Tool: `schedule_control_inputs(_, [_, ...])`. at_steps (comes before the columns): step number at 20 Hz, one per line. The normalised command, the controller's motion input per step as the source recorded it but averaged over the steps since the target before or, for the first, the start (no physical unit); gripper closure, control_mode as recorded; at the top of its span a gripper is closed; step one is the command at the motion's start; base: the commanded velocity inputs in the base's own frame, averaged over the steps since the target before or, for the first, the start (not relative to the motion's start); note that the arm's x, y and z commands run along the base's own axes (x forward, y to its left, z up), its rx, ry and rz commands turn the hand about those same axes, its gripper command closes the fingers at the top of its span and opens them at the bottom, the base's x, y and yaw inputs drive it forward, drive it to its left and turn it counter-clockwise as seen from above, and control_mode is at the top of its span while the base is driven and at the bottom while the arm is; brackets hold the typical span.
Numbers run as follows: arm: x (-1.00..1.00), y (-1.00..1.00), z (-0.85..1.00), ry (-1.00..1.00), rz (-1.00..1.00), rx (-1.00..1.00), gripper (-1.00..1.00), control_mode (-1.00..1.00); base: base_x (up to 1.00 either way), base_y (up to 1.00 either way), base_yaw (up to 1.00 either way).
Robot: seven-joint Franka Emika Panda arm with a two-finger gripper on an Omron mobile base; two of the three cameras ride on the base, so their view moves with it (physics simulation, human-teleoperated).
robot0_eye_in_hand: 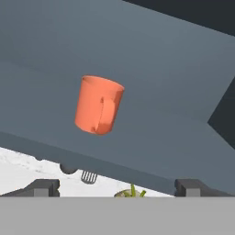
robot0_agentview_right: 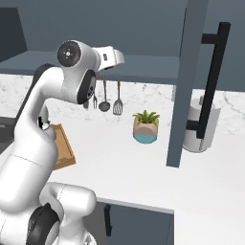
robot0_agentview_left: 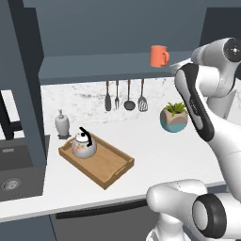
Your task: Pick the kettle from the counter and place it on the tray. Then pick the mug from the cabinet and place it on the tray. Then close the cabinet doors.
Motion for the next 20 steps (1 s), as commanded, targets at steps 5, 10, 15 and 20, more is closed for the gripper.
schedule_control_inputs(5, [0.00,0.01,0.00,0.00,0.00,0.00,-1.00,-1.00,0.00,0.00,0.00])
schedule_control_inputs(10, [0.00,0.00,0.00,0.00,0.00,0.01,-1.00,-1.00,0.00,0.00,0.00])
schedule_control_inputs(15, [0.09,0.00,0.00,0.00,0.00,0.04,-1.00,-1.00,0.00,0.00,0.00])
schedule_control_inputs(20, [0.37,0.05,0.06,0.00,0.00,0.02,-1.00,-1.00,0.00,0.00,0.00])
